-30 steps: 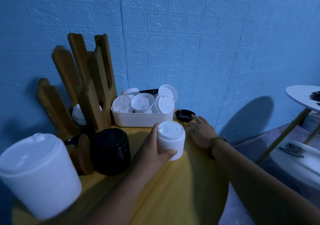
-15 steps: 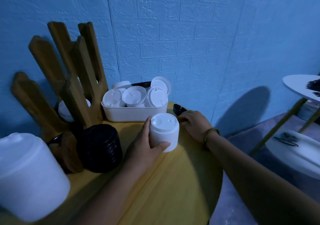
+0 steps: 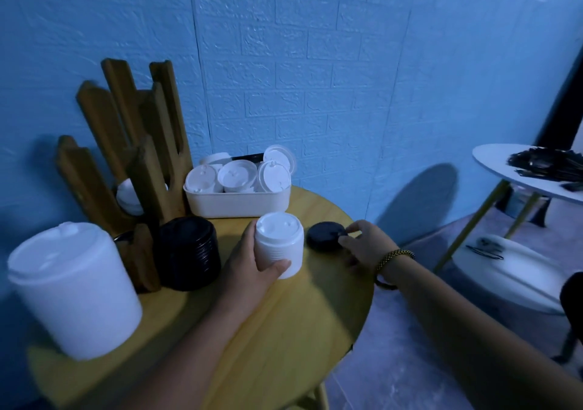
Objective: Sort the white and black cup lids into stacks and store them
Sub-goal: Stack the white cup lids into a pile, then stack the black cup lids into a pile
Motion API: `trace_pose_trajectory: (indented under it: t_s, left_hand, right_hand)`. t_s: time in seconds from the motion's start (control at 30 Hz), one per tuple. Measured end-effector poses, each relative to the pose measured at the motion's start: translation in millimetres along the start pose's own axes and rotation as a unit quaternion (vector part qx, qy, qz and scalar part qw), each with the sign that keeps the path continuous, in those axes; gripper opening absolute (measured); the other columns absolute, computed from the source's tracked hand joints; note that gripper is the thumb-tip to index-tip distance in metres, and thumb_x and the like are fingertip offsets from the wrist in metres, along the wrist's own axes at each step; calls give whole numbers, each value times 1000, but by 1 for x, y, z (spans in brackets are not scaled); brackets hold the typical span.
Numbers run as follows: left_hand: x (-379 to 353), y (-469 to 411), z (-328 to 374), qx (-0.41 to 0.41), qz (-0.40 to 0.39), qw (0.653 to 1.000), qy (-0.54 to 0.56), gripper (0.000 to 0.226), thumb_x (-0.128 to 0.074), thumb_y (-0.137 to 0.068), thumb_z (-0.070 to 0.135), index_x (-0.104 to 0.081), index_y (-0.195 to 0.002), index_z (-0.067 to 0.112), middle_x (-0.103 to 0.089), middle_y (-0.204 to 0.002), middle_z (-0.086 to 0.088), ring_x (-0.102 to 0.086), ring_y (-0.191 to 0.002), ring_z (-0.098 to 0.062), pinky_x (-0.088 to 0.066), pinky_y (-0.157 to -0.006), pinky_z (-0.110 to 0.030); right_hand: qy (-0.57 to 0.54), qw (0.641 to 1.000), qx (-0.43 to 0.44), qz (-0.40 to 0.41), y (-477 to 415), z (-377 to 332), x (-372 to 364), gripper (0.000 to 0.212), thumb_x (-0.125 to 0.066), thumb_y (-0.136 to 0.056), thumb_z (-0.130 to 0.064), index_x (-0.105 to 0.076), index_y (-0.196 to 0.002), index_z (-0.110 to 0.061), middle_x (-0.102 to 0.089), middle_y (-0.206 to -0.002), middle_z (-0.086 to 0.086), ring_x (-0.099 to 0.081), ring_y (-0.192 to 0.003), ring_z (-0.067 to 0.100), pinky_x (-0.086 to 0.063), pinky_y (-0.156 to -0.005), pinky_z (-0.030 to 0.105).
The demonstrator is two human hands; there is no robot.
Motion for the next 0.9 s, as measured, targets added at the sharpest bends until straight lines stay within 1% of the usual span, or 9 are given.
trace_pose_trajectory:
  t_s: [0.1,0.2,0.27,0.33,0.47,0.6,0.7,0.8,0.9]
  left_hand:
    - [3,7,-1,-2,-2,1000,6,98,-83,-80,41,-23,-157,42,-46,-151,13,-48,-135,-14,-43,-111,-42]
    - [5,10,0,-8,0,1000,1,98,-83,-81,41,-22,-157,41,-45,-151,14,-47,-135,-13,-43,-111,-42]
    - [4,7,0,-10,-2,1000,-4,97,-82,-81,44,-21,-157,41,-45,-152,14,-47,-135,-13,-43,-111,-42]
    - [1,4,0,-10,-8,1000,-6,97,-81,-82,44,-20,-157,41,-44,-152,15,-46,-136,-12,-43,-111,-41]
    - [-1,-9,0,-8,-8,1000,-7,97,-81,-83,42,-20,-158,39,-44,-152,15,-46,-136,-11,-42,-111,-38]
    - [-10,-24,2,-5,-3,1000,-10,97,-80,-83,45,-19,-158,41,-43,-153,12,-46,-135,-12,-43,-109,-38]
    - [-20,-35,9,-9,6,999,-49,97,-78,-83,49,-18,-158,40,-42,-149,5,-46,-134,-17,-45,-106,-41]
    - [-32,-46,15,-5,12,997,-79,98,-76,-83,52,-17,-159,37,-37,-150,1,-42,-138,-22,-43,-108,-46]
    - [-50,-55,24,-11,7,996,-91,98,-75,-84,52,-16,-160,34,-32,-157,1,-39,-141,-23,-42,-109,-46]
  right_hand:
    - [264,963,50,-5,9,-15,3,26,-63,-93,-32,-65,-110,-12,-69,-104,9,-65,-89,21,-55,-77,34]
    - [298,948,109,25,8,-33,5,42,-64,-90,-28,-56,-130,-18,-52,-135,6,-54,-116,23,-49,-96,36]
    - [319,930,179,-35,8,-43,-20,63,-64,-88,-23,-41,-147,-24,-29,-157,5,-31,-142,26,-34,-114,38]
    - [344,910,210,-94,11,-46,-45,66,-59,-90,-24,-36,-151,-26,-19,-163,0,-22,-148,22,-26,-119,36]
    - [383,898,206,-67,9,-46,-44,55,-55,-92,-46,-46,-143,-27,-39,-149,-2,-43,-130,22,-43,-105,39]
    - [424,884,196,-20,10,-42,-29,67,-60,-78,-74,-53,-124,-26,-43,-128,1,-42,-120,21,-46,-98,37]
    - [358,908,215,-43,9,-40,-30,48,-69,-79,-61,-53,-104,-23,-40,-142,-1,-41,-129,19,-42,-103,36]
    - [310,929,197,-47,9,-32,-26,40,-70,-80,-54,-46,-93,-25,-54,-113,-7,-53,-98,14,-47,-85,33]
    - [301,936,182,6,9,-25,-9,44,-67,-78,-64,-42,-95,-31,-50,-101,-11,-50,-91,12,-42,-76,30]
Point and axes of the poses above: each hand's wrist, its own y-axis away from the middle knuckle, its own x-axis out of the back of the hand, z = x × y, the point moved 10 cm from there along -y, towards the middle knuckle
